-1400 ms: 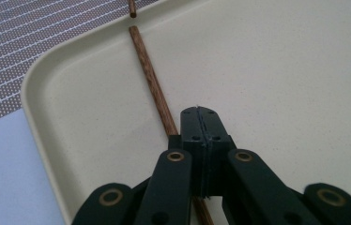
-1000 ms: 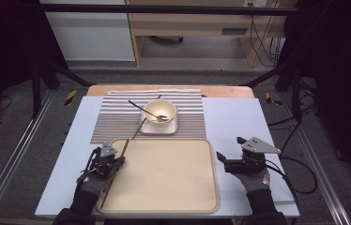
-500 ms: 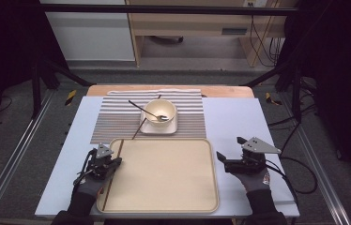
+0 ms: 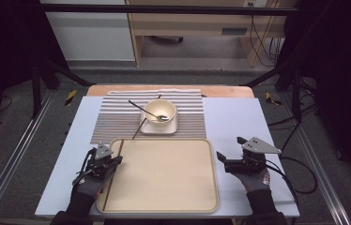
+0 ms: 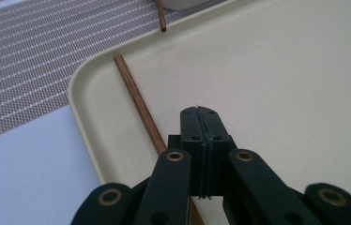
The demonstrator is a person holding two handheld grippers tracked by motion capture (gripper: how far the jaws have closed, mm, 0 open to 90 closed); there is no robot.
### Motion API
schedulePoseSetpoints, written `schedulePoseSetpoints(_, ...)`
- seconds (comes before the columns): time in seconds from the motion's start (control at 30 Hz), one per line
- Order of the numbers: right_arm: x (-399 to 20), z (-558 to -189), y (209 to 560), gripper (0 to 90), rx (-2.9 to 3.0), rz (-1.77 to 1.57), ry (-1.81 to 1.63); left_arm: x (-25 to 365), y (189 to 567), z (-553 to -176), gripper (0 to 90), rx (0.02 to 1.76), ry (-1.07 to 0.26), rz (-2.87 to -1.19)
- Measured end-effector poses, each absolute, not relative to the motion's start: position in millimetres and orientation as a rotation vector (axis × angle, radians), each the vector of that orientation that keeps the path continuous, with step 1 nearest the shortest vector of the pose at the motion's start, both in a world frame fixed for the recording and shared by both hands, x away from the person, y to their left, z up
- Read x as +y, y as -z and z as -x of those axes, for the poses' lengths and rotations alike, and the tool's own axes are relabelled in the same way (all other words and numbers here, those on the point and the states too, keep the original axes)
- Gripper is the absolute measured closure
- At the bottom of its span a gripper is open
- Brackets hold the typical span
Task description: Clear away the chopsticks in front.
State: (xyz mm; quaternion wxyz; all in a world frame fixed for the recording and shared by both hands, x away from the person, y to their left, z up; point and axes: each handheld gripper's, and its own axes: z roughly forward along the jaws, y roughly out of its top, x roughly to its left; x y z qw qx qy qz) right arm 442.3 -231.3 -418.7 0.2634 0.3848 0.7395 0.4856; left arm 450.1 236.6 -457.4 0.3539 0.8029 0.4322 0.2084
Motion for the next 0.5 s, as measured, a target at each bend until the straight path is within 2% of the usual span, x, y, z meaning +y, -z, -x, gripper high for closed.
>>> schedulePoseSetpoints(0.17,-232,-442,418,5.6,1.996,-1.041,-1.318,234,449,-446,82.0,1.075,-0.547,-2.056)
schedulePoseSetpoints(0.27,-232,-442,418,5.7,1.994,-1.041,-1.321,233,440,-444,70.7,1.045,-0.551,-2.037)
schedulePoseSetpoints(0.33,-232,-442,418,5.7,1.994,-1.041,-1.322,233,435,-444,68.2,1.037,-0.556,-2.03)
schedulePoseSetpoints(0.4,-232,-442,417,5.7,1.992,-1.042,-1.325,234,431,-444,58.8,1.036,-0.554,-2.013)
schedulePoseSetpoints(0.5,-232,-442,417,5.8,1.988,-1.046,-1.333,234,426,-445,52.5,1.043,-0.546,-1.991)
